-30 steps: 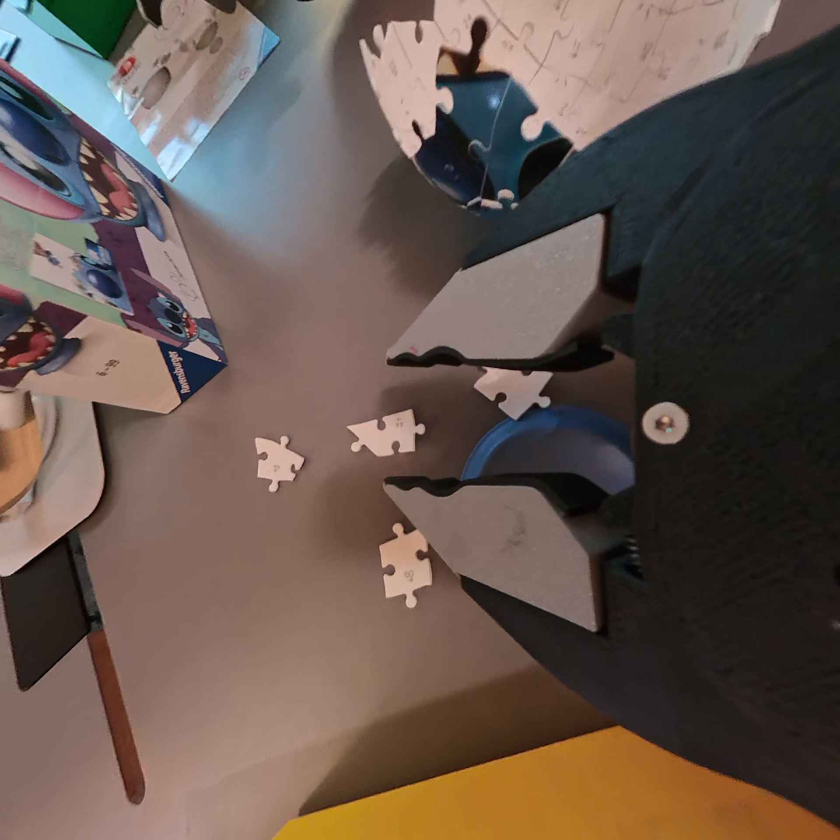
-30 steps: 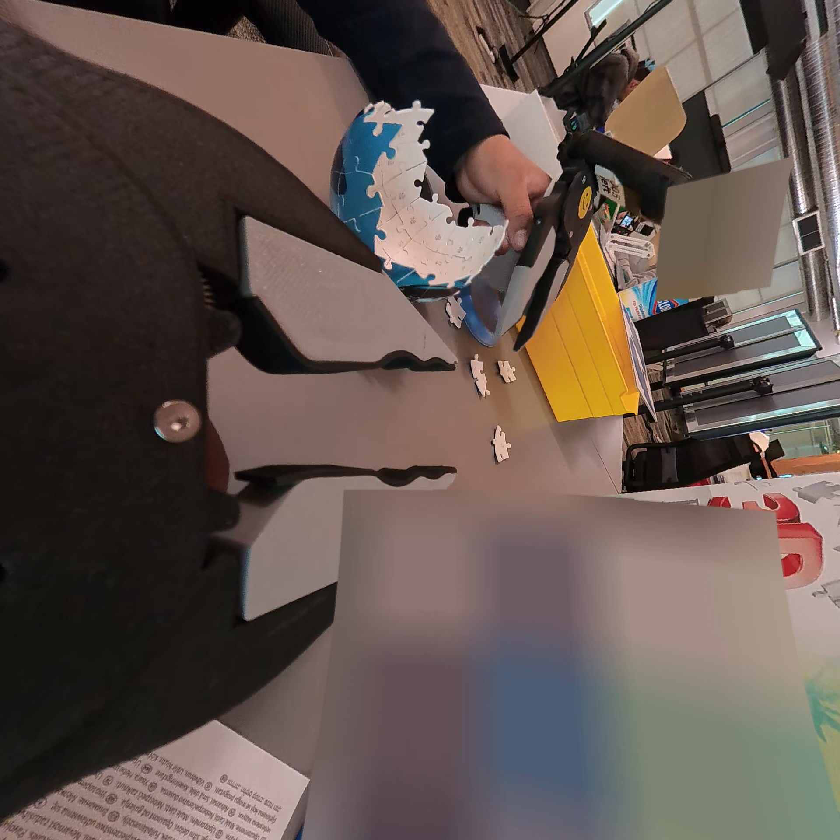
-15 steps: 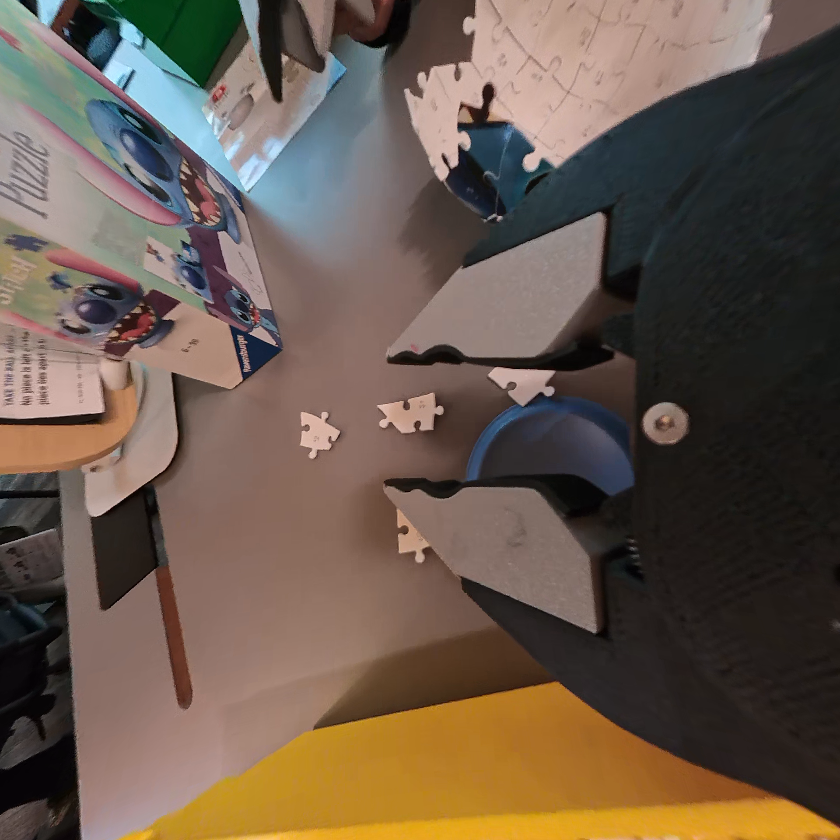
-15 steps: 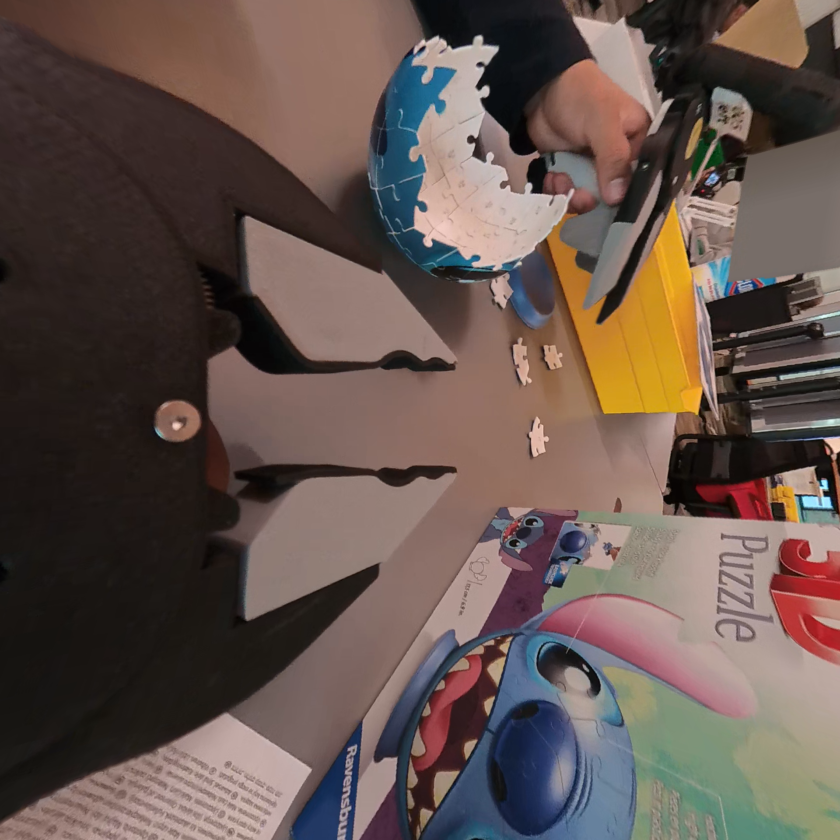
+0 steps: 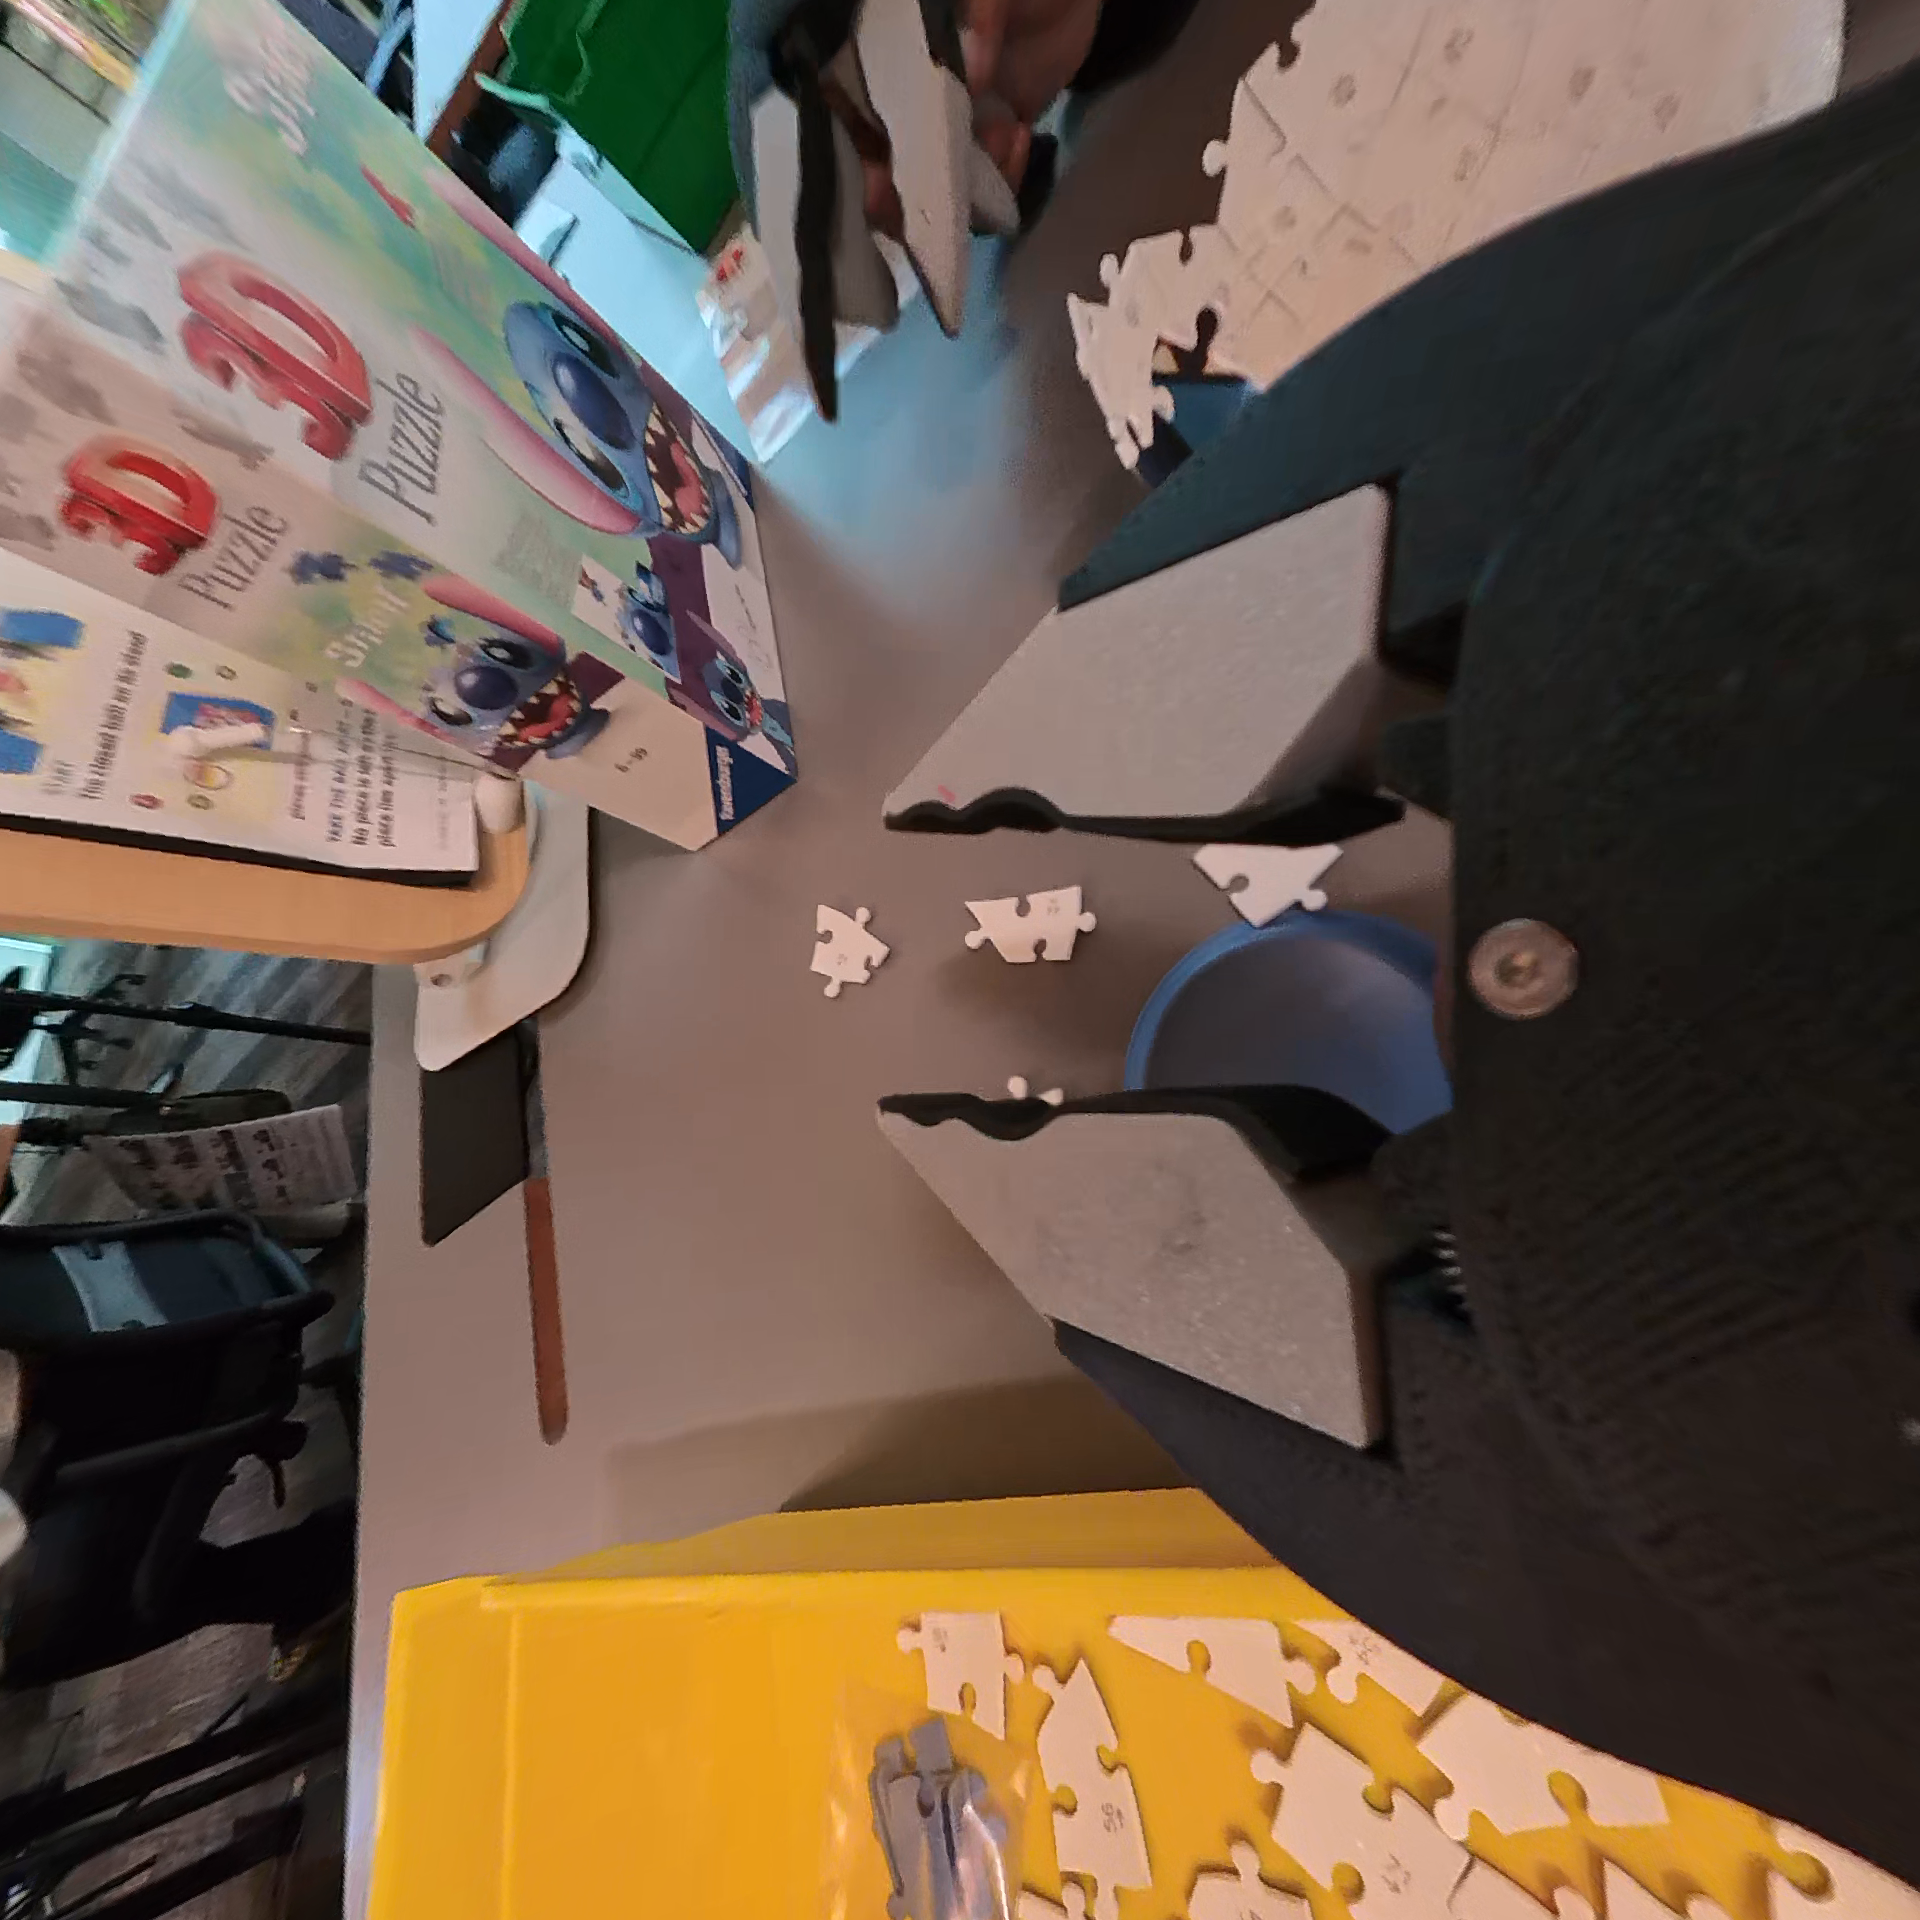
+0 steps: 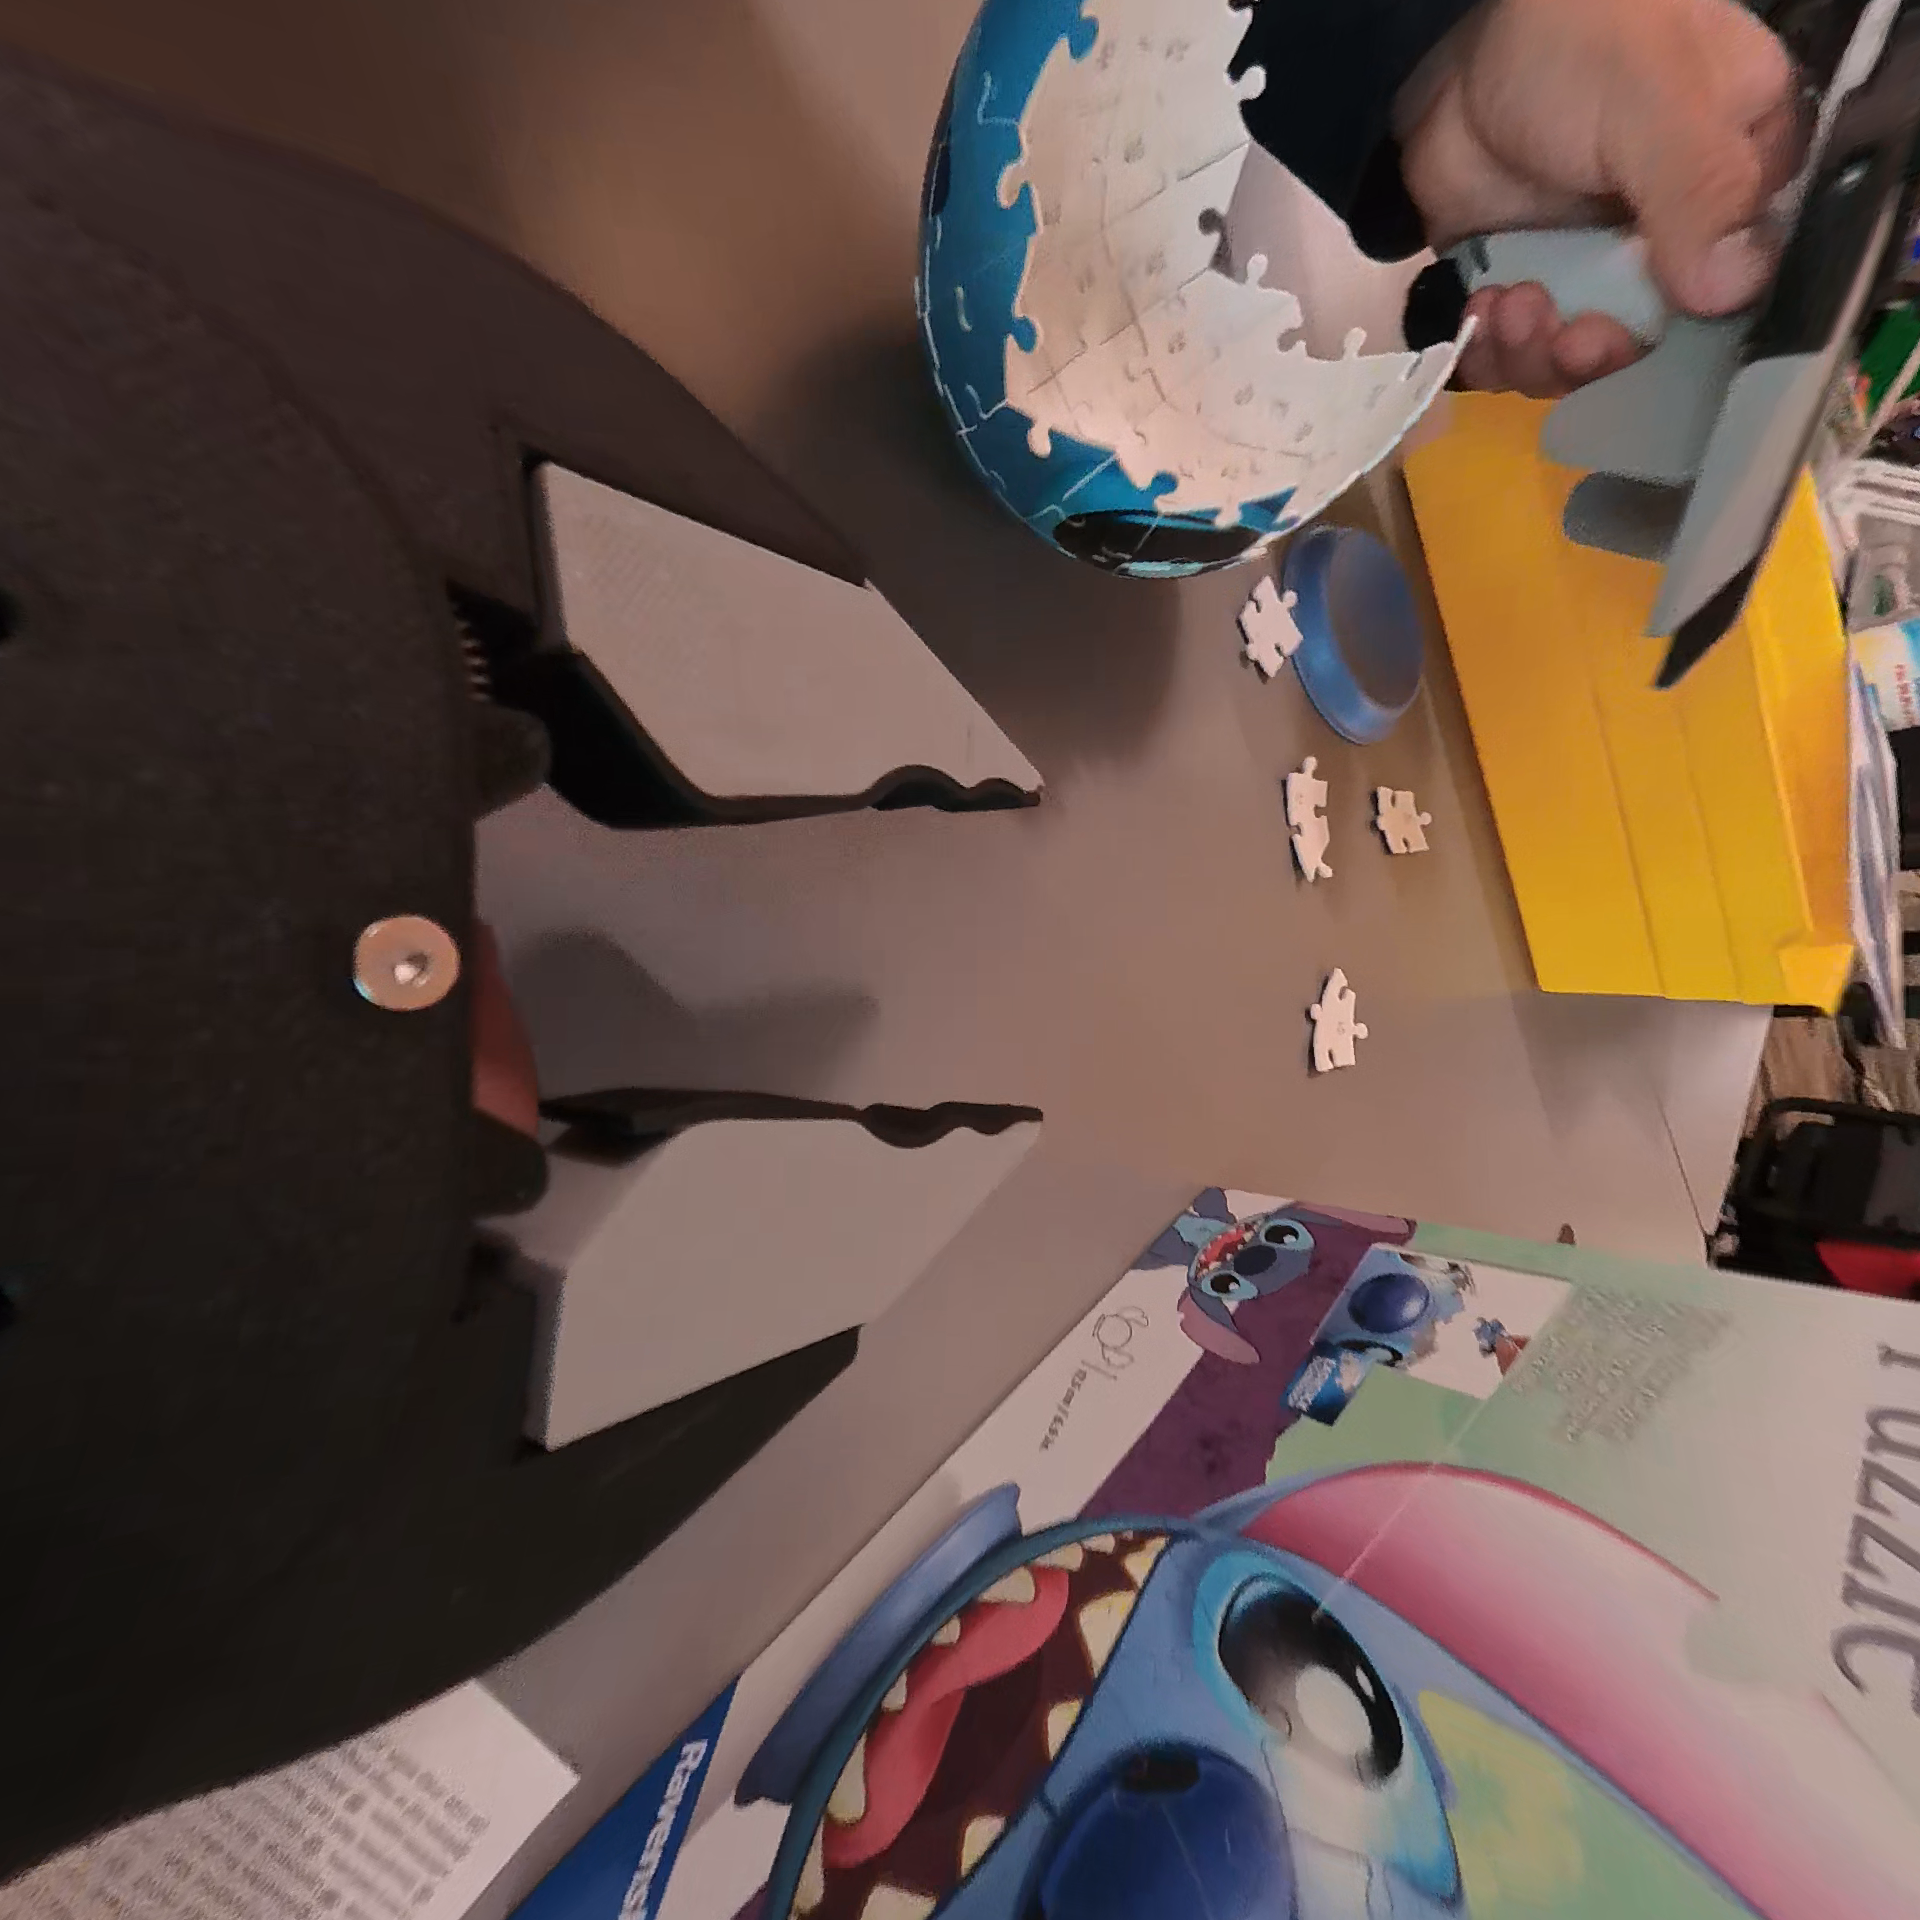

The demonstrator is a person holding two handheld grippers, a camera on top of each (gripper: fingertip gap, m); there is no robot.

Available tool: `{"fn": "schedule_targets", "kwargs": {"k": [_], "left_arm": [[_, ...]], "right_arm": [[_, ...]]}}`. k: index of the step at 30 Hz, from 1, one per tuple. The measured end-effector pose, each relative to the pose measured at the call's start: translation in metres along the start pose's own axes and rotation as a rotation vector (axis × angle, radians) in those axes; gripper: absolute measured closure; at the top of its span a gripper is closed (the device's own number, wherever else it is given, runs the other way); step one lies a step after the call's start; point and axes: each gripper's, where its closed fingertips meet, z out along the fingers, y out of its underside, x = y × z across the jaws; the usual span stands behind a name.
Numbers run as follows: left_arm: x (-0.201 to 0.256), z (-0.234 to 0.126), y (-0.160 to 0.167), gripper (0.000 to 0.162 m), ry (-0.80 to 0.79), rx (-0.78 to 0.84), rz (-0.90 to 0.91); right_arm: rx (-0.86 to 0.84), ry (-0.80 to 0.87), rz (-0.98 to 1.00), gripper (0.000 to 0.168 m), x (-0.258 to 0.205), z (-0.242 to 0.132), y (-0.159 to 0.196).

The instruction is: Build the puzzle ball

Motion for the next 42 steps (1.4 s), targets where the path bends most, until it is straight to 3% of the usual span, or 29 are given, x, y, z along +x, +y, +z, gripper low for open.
{"fn": "schedule_targets", "kwargs": {"k": [5,14,31,33,36,39,42], "left_arm": [[0.003,-0.014,-0.018,0.11,0.028,0.083,-0.021],[0.001,-0.01,-0.01,0.108,0.008,0.045,0.018],[0.022,-0.026,-0.027,0.108,0.022,0.112,0.084],[0.022,-0.041,-0.038,0.107,0.007,0.141,0.102],[0.011,-0.093,-0.074,0.109,-0.071,0.239,0.182],[-0.04,-0.152,-0.093,0.119,-0.297,0.296,0.206],[-0.101,-0.184,-0.077,0.121,-0.471,0.214,0.119]], "right_arm": [[-0.03,-0.01,-0.027,0.111,-0.006,0.0,0.005],[-0.101,0.022,-0.129,0.11,-0.013,0.006,0.016],[-0.089,0.031,-0.096,0.111,-0.012,0.003,0.015],[-0.085,0.037,-0.101,0.111,-0.011,0.003,0.014],[-0.064,0.049,-0.109,0.111,-0.011,0.0,0.012],[-0.048,0.074,-0.11,0.111,-0.008,-0.002,0.01],[-0.041,0.095,-0.106,0.112,-0.005,-0.003,0.009]]}}
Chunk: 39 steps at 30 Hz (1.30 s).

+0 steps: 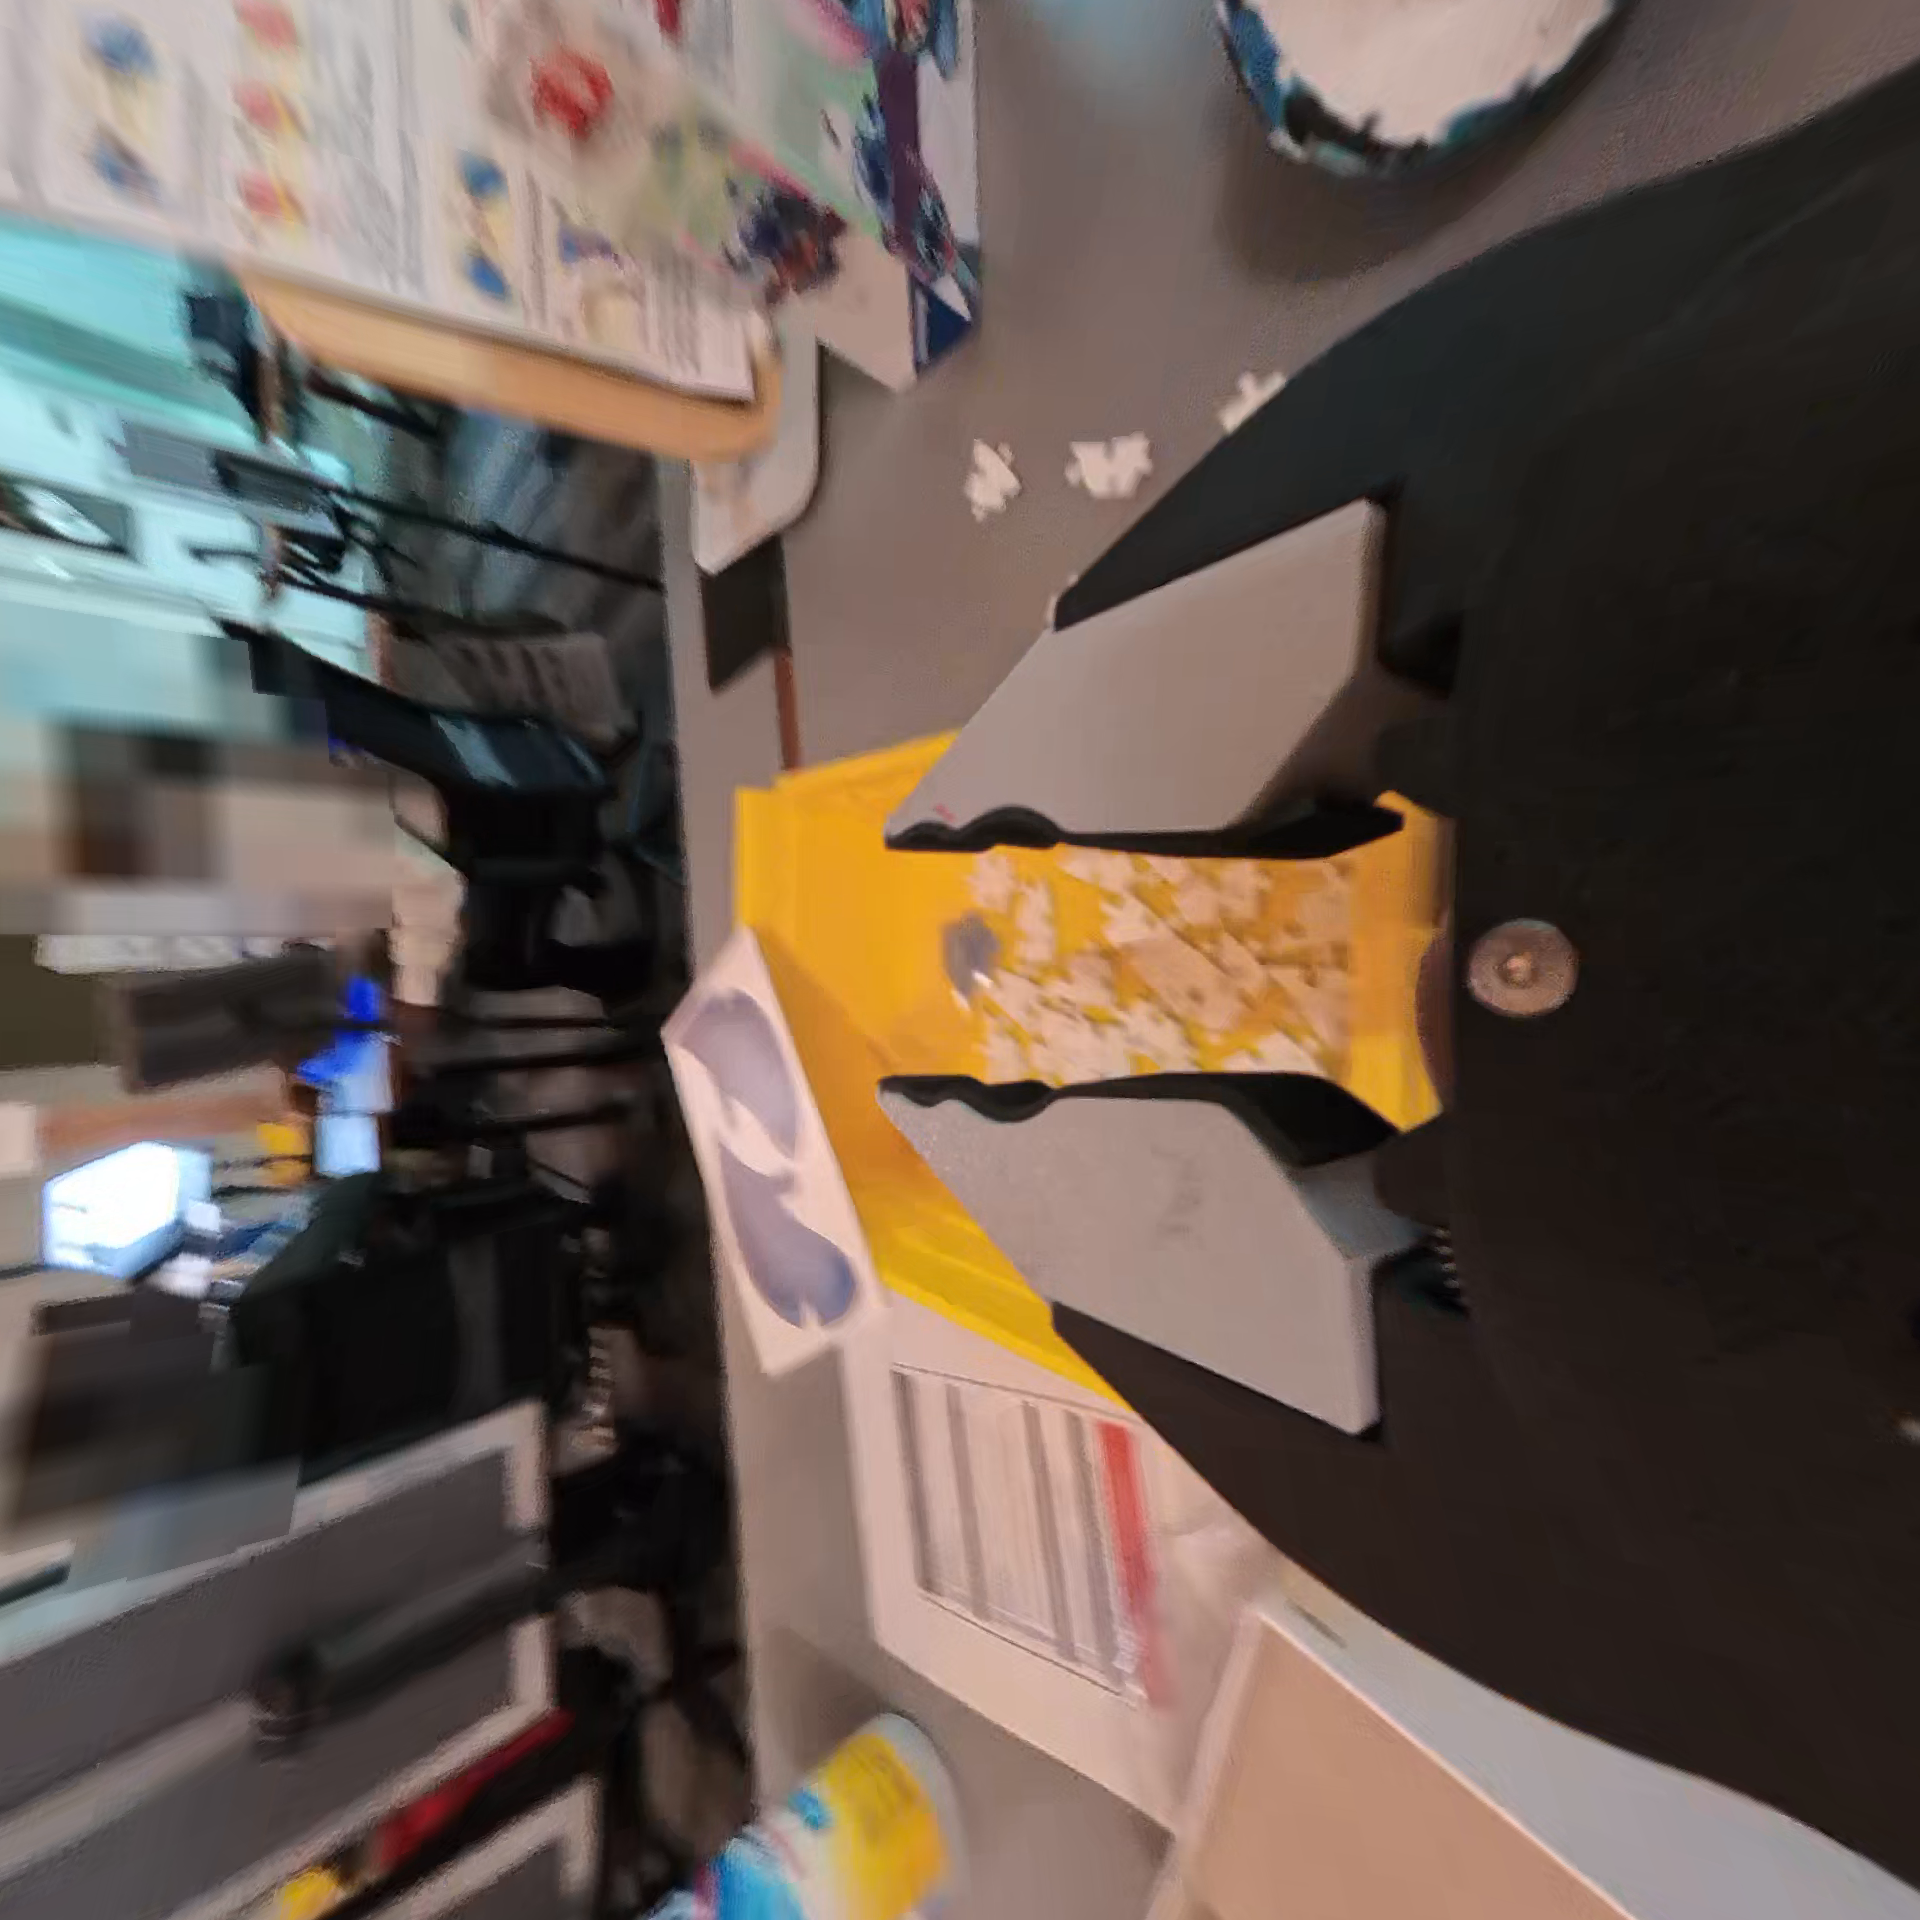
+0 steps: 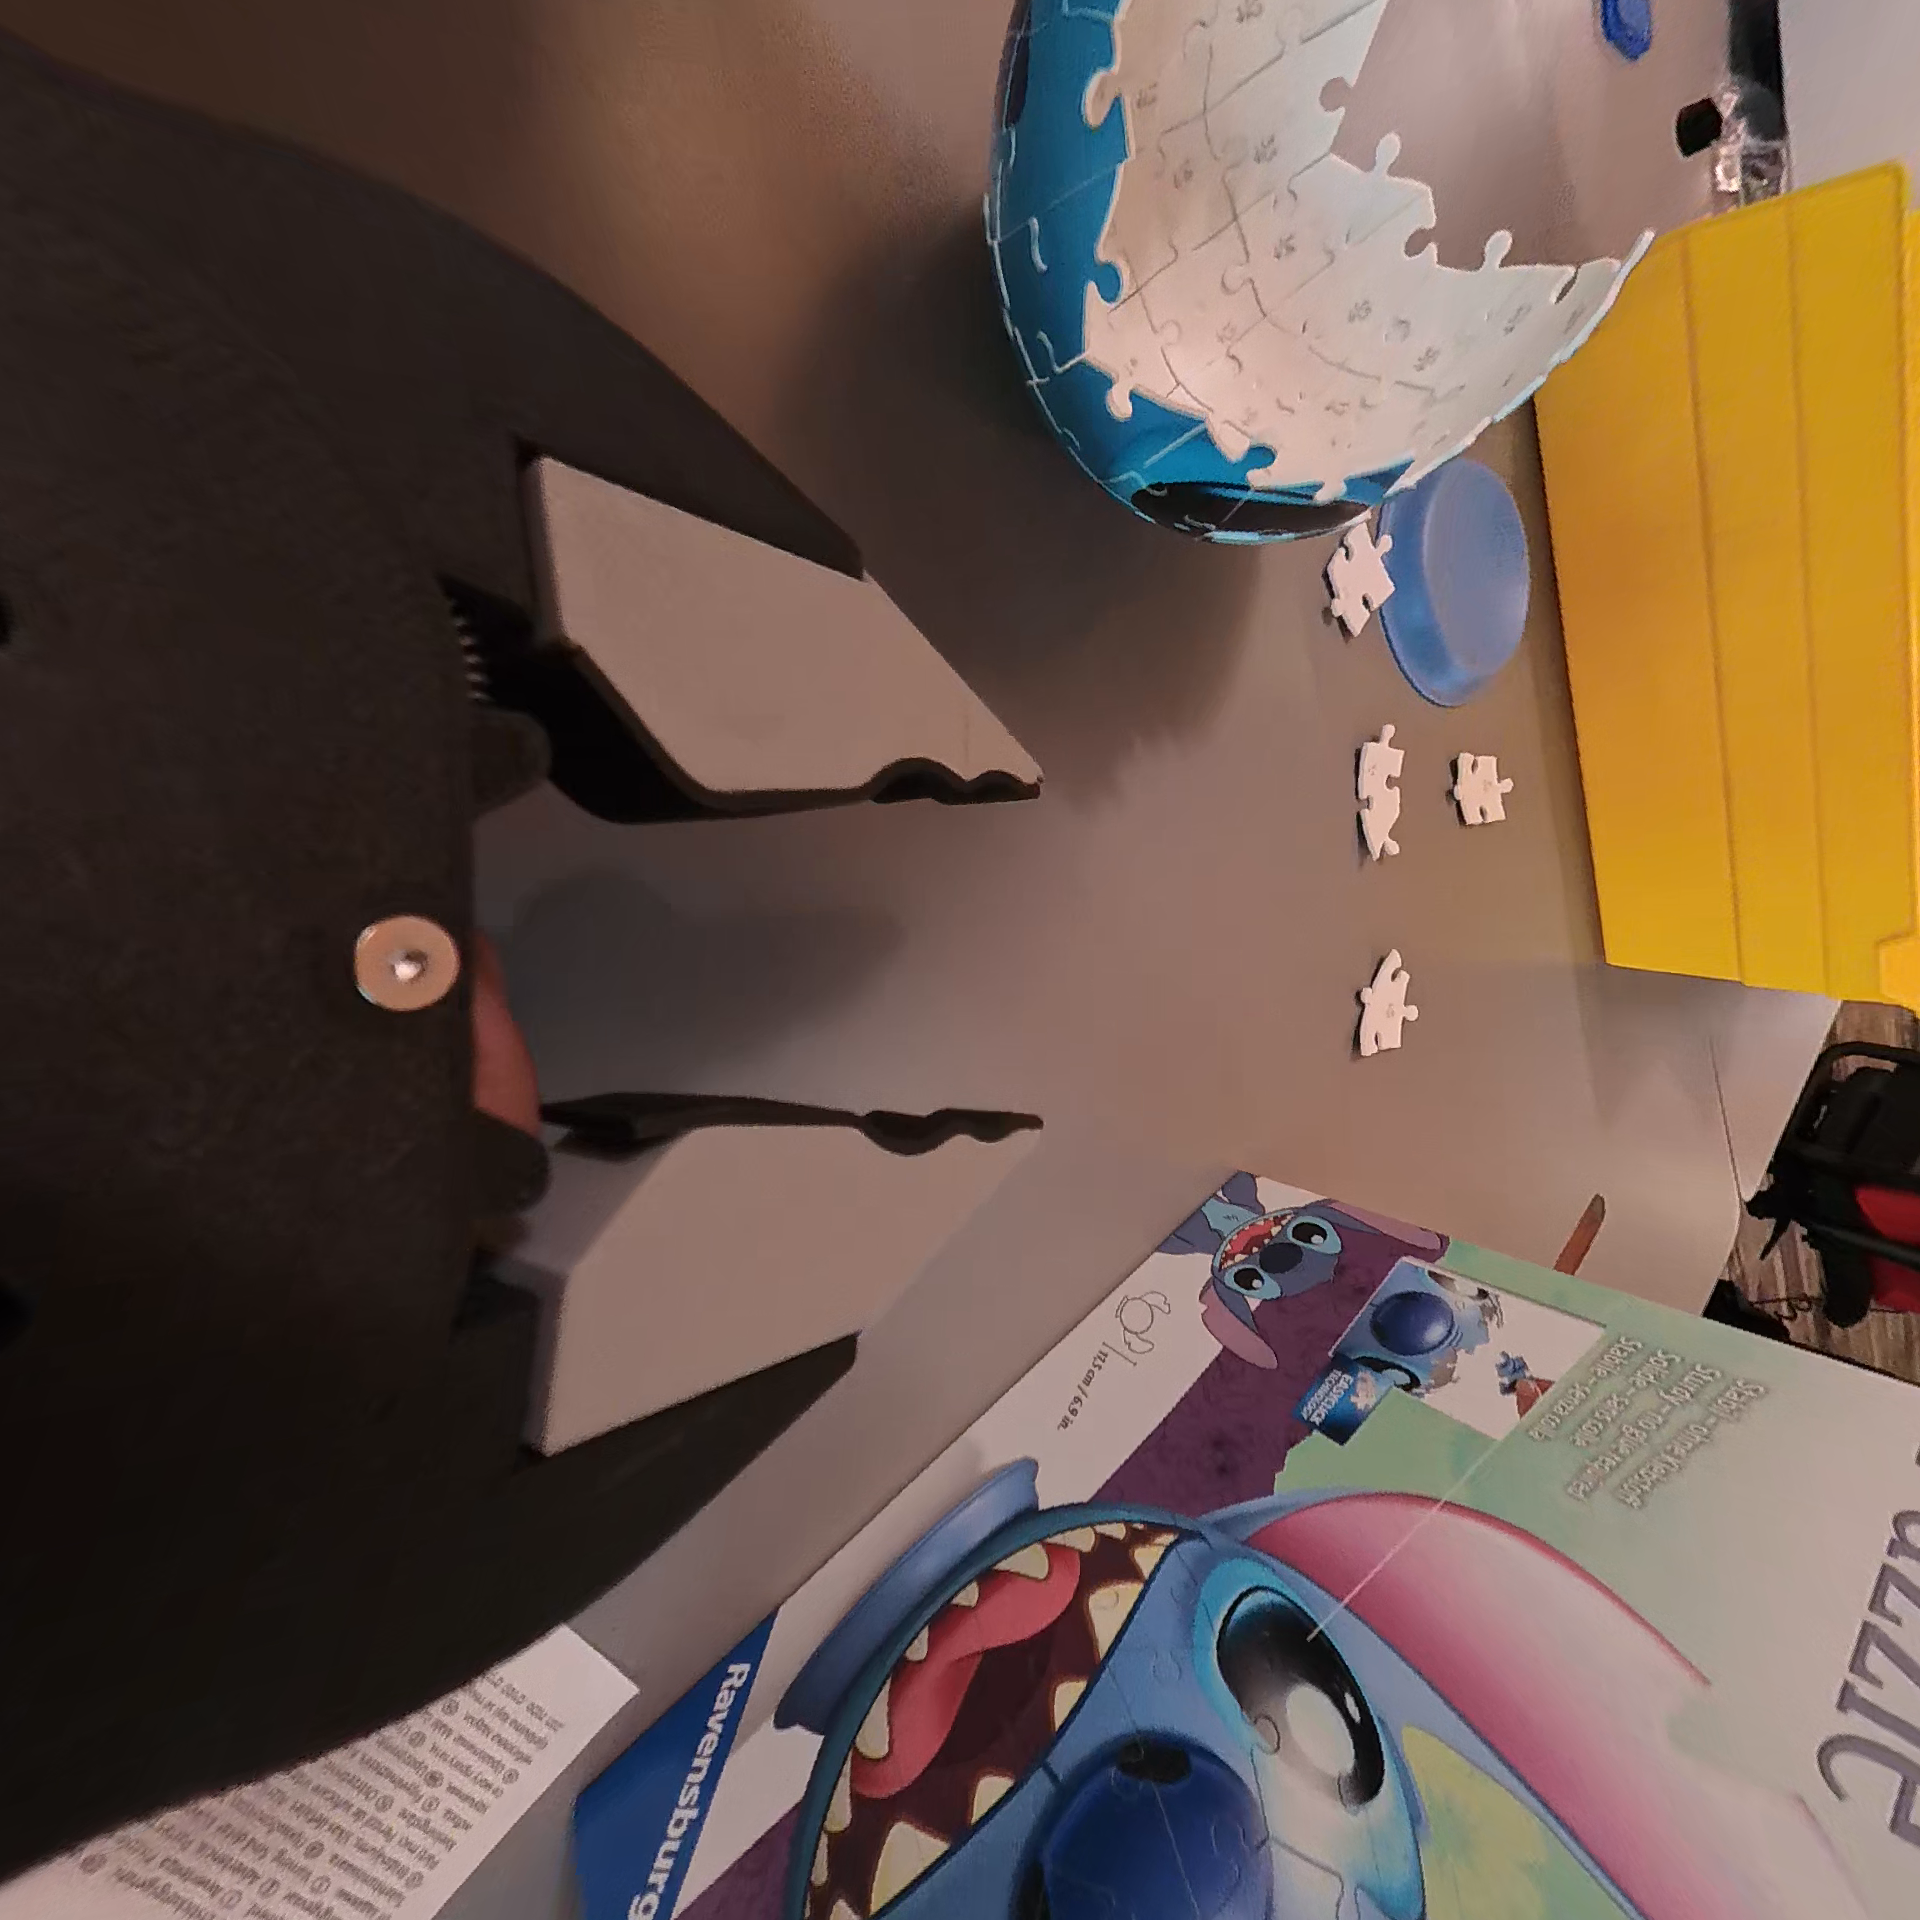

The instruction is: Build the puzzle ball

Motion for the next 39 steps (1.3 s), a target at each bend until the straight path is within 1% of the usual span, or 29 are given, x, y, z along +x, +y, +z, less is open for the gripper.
{"fn": "schedule_targets", "kwargs": {"k": [2,4,6,9,11,13,14,16,18,21,22,23,25,26,27,30,33,34,36,39], "left_arm": [[-0.022,0.003,0.023,0.117,-0.011,-0.106,-0.035],[-0.039,0.007,0.037,0.118,-0.022,-0.141,-0.068],[-0.046,0.012,0.052,0.118,-0.012,-0.188,-0.092],[-0.054,0.017,0.071,0.118,-0.026,-0.273,-0.062],[-0.076,0.014,0.077,0.12,-0.118,-0.304,-0.003],[-0.115,-0.001,0.078,0.12,-0.283,-0.314,0.029],[-0.13,-0.01,0.079,0.12,-0.34,-0.314,0.023],[-0.145,-0.021,0.081,0.117,-0.36,-0.303,-0.031],[-0.152,-0.021,0.074,0.115,-0.369,-0.276,-0.057],[-0.153,-0.006,0.045,0.116,-0.384,-0.263,0.06],[-0.146,0.005,0.034,0.12,-0.341,-0.247,0.075],[-0.131,0.019,0.026,0.125,-0.252,-0.231,0.048],[-0.091,0.043,0.021,0.131,0.008,-0.237,-0.048],[-0.08,0.051,0.02,0.134,0.08,-0.23,-0.076],[-0.079,0.057,0.019,0.137,0.088,-0.215,-0.077],[-0.095,0.065,0.025,0.134,-0.009,-0.166,-0.002],[-0.1,0.064,0.031,0.134,-0.018,-0.121,-0.012],[-0.102,0.063,0.031,0.134,-0.028,-0.114,-0.019],[-0.106,0.061,0.031,0.134,-0.048,-0.103,-0.005],[-0.121,0.058,0.036,0.135,-0.153,-0.128,0.01]], "right_arm": [[0.0,0.016,0.005,0.112,0.002,0.0,0.0],[0.002,0.032,0.011,0.113,0.005,0.0,0.0],[0.0,0.047,0.017,0.113,0.008,0.0,0.0],[-0.004,0.061,0.025,0.114,0.01,0.0,0.001],[-0.002,0.064,0.028,0.114,0.011,0.0,0.001],[0.006,0.065,0.033,0.114,0.012,-0.001,0.0],[0.01,0.062,0.036,0.114,0.012,-0.001,-0.001],[0.014,0.05,0.044,0.114,0.011,-0.001,-0.001],[0.006,0.043,0.06,0.113,0.012,-0.001,0.0],[-0.004,0.022,0.065,0.11,0.01,0.001,0.001],[-0.005,0.011,0.053,0.11,0.008,0.001,0.001],[-0.003,-0.002,0.033,0.11,0.004,0.001,0.001],[0.004,-0.046,-0.009,0.109,-0.005,0.001,-0.001],[0.008,-0.074,-0.021,0.108,-0.01,0.001,-0.001],[0.014,-0.099,-0.023,0.107,-0.013,0.0,-0.002],[0.047,-0.151,0.013,0.105,-0.015,-0.004,-0.006],[0.099,-0.184,0.057,0.105,-0.012,-0.008,-0.013],[0.113,-0.198,0.06,0.108,-0.012,-0.009,-0.015],[0.122,-0.224,0.034,0.113,-0.015,-0.009,-0.016],[0.102,-0.191,-0.042,0.111,-0.015,-0.003,-0.015]]}}
